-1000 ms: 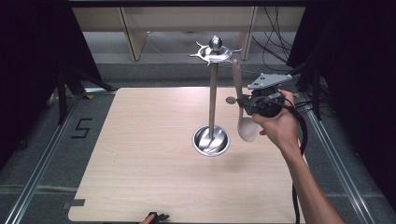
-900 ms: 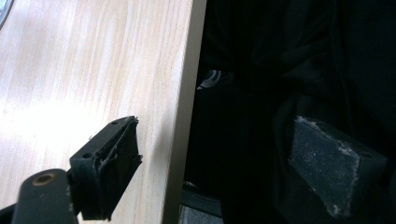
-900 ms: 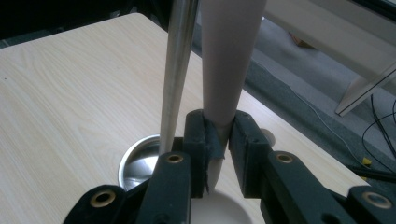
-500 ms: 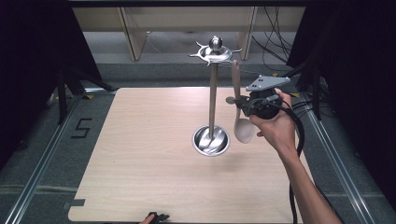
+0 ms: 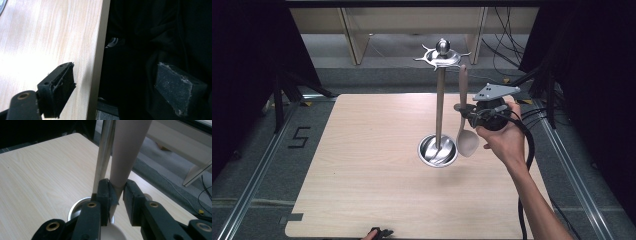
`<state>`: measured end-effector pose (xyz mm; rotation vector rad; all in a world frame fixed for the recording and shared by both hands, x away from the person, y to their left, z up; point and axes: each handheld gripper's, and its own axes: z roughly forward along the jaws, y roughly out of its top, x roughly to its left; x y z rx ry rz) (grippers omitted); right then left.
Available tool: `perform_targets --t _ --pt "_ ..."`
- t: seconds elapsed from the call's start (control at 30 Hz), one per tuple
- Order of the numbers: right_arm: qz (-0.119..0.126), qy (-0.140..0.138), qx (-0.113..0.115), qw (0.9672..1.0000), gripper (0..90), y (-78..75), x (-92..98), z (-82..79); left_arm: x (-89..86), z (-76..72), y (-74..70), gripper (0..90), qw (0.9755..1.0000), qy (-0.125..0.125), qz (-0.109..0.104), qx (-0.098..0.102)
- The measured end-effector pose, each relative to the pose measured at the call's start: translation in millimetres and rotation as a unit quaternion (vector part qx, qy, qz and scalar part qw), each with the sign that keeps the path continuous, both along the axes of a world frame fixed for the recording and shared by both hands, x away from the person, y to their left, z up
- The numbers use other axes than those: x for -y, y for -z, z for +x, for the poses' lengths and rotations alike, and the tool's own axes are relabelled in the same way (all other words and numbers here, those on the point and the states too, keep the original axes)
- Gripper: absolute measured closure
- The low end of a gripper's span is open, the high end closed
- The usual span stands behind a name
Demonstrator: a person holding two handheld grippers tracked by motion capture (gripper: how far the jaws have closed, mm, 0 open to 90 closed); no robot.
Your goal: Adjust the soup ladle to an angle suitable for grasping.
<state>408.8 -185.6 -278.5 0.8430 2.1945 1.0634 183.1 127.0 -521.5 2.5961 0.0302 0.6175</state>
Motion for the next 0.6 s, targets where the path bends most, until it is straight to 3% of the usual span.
perform_targets --t 0.33,0.4,0.5,0.6 --pt "0.015 -0.004 0.003 0.9999 74.9 -0.2 -1.2 -4.0 0.1 0.2 0.2 15.0 1.0 0.0 -0.001 0.0" --pt "0.019 -0.007 -0.01 0.9997 74.9 -1.2 -2.5 -5.5 0.2 0.1 0.0 15.0 1.0 0.0 -0.001 0.0" --pt "0.025 -0.001 0.003 0.9997 74.2 -2.0 -3.0 -5.9 0.2 0.1 0.1 15.0 1.0 0.0 -0.001 0.0" --pt "0.025 -0.008 -0.007 0.9996 73.4 -3.0 -2.2 -6.0 0.2 0.2 0.1 15.0 1.0 0.0 -0.001 0.0"
